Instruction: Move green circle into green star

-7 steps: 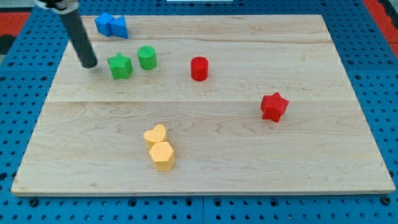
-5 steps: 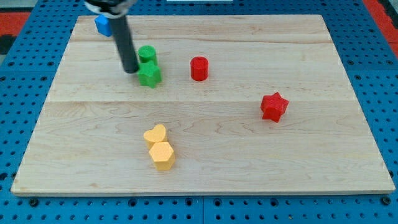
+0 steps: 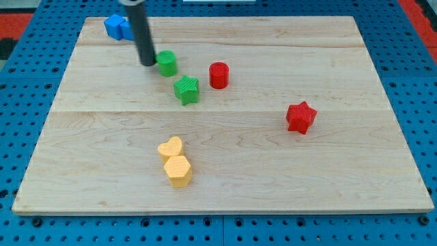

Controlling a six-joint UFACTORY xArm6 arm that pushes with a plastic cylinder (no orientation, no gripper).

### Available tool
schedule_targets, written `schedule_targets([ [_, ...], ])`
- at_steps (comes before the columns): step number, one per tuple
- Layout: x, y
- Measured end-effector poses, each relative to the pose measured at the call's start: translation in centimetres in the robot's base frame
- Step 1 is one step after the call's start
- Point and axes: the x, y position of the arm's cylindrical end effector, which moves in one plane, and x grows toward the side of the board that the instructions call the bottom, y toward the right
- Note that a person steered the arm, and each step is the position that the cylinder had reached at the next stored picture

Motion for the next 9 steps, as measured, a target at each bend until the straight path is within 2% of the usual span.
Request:
schedule_targets([
  [2, -2.6, 4.5],
  [3, -0.1, 7.4],
  [4, 1.4, 6.5],
  [5, -1.3, 4.4],
  [6, 0.7, 2.5],
  [7, 3.2, 7.3],
  [8, 4.2, 6.3],
  [9, 5.7, 8.9],
])
